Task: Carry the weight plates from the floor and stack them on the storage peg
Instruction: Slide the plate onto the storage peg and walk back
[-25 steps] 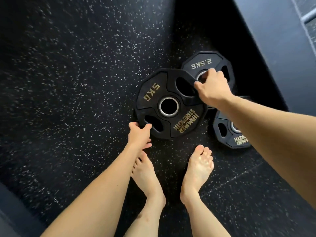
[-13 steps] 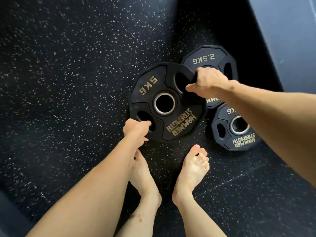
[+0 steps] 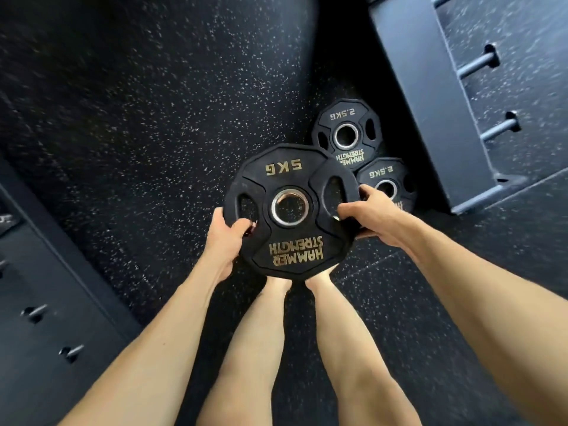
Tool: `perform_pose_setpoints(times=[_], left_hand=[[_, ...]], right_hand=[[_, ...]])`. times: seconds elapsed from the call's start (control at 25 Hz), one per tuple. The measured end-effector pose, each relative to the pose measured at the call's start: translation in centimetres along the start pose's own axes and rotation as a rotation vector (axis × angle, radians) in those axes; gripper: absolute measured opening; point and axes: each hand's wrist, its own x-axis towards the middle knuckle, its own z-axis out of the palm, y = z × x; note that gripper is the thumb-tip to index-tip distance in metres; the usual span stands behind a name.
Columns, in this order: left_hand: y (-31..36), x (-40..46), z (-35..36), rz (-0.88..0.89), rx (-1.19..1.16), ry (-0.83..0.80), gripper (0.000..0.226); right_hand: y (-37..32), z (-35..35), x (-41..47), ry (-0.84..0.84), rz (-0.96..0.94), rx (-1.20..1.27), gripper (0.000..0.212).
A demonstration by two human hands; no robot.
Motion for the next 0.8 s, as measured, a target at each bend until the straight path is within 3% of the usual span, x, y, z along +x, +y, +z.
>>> perform_pose_setpoints(times=[0.24,0.48,0.64,0.8], left_hand=[[6.1,-17.9,-6.3,0.133,-0.099,0.041,0.029],[11.1,-35.8,-12.6,0.392,-0.268,0.044,0.028],[12.5,-44.9,-16.3,0.521,-0.429,0.044,0.007],[11.2,-51.0,-18.3,0.590,-0.613,0.141,0.026]], right_hand=[[-3.9,-0.2,-19.4,0.078,-0.099,0.063,0.024],[-5.9,-0.8,-37.4,0.037,-0.342,0.186,0.041],[-6.4,-0.7,-46.0,-0.016,-0.526,0.232,0.027],[-7.6,0.9,-50.8,0.037,-0.702,0.101,0.073]])
